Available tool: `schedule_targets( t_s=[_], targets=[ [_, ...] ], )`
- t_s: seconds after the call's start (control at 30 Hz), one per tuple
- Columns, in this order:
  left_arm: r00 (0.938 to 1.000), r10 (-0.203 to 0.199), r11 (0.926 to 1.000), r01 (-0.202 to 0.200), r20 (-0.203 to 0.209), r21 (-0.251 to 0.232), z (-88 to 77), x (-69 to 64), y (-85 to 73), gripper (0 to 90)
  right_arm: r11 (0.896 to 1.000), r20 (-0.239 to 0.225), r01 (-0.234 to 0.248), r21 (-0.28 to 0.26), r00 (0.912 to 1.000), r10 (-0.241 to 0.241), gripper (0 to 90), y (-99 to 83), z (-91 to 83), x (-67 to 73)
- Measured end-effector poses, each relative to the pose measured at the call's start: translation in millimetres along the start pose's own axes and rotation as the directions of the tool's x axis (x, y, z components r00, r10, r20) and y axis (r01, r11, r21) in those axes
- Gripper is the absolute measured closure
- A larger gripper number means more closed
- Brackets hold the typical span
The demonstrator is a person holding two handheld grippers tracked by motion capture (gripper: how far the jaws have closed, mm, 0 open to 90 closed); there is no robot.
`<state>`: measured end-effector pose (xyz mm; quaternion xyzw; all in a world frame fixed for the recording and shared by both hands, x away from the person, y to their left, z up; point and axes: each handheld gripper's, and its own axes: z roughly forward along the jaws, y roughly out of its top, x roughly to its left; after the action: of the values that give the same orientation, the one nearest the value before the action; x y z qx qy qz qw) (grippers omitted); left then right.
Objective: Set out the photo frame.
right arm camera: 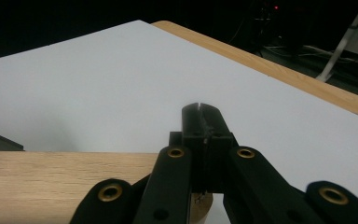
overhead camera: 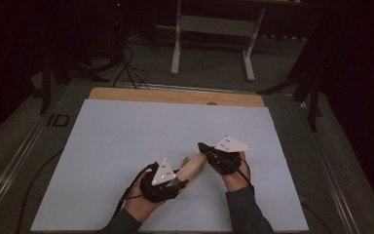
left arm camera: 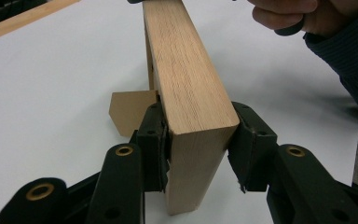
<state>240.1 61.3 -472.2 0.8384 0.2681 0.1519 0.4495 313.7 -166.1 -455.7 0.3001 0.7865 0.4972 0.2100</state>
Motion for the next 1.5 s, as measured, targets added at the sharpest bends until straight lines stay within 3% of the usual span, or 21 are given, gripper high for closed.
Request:
schedule_targets(
  t_s=[0.53, 0.97, 1.2, 1.5],
  targets=[
    [0.996, -0.022, 0.9997, 0.023, -0.087, 0.007, -2.6, 11.8, -1.8, 58.3, 1.0, 0.007, -0.007, 0.017, 1.0, 0.007, 89.8, 1.0, -1.8, -2.8],
    [0.9825, -0.082, 0.9965, 0.083, -0.167, 0.001, -3.0, 24.5, -3.6, 54.3, 0.999, 0.001, -0.005, 0.036, 1.0, 0.005, 89.8, 1.4, -5.7, -4.9],
    [0.9786, -0.099, 0.995, 0.1, -0.181, -0.003, -1.5, 26.9, -4.1, 54.6, 0.999, -0.01, -0.005, 0.045, 0.9999, 0.006, 89.8, 1.6, -8.0, -5.3],
    [0.9787, -0.105, 0.9943, 0.106, -0.176, -0.004, -0.7, 29.0, -4.3, 54.5, 0.999, -0.041, -0.008, 0.041, 0.9991, 0.01, 86.2, 2.0, -11.3, -7.1]
  ],
)
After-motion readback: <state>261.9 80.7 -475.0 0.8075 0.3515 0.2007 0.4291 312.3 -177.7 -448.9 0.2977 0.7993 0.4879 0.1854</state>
